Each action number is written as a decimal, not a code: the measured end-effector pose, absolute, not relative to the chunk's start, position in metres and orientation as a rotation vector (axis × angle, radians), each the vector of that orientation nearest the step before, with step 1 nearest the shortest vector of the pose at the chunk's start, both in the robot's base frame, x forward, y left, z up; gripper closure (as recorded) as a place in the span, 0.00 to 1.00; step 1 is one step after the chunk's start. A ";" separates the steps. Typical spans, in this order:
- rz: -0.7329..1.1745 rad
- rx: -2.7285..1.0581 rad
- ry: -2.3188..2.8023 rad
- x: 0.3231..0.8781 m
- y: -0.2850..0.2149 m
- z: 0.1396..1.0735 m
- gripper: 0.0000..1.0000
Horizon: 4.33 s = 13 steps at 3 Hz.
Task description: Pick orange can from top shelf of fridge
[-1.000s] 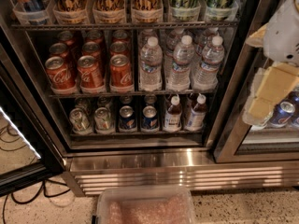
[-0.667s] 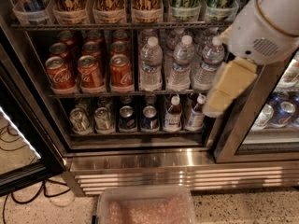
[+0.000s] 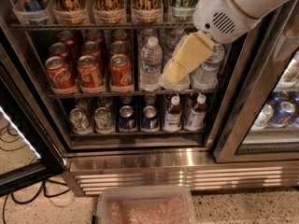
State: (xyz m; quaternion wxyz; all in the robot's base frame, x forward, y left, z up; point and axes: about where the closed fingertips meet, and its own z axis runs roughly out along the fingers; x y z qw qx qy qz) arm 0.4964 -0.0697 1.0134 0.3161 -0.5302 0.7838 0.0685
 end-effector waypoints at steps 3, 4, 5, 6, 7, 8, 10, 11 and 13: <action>0.186 -1.218 2.018 0.466 -0.041 0.999 0.00; 0.251 -1.143 1.976 0.449 -0.023 0.969 0.00; 0.292 -1.079 1.855 0.461 -0.008 0.965 0.00; 0.307 -0.982 1.724 0.491 0.003 0.987 0.00; 0.295 -0.971 1.699 0.494 0.004 0.994 0.00; 0.295 -0.971 1.699 0.494 0.004 0.994 0.00; 0.273 -0.921 1.616 0.510 0.041 0.990 0.00; 0.252 -0.897 1.573 0.523 0.058 0.990 0.00; 0.209 -0.882 1.518 0.545 0.077 0.988 0.09</action>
Offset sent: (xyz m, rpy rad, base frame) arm -0.0071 0.0363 -0.0054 0.2645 -0.3013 -0.2863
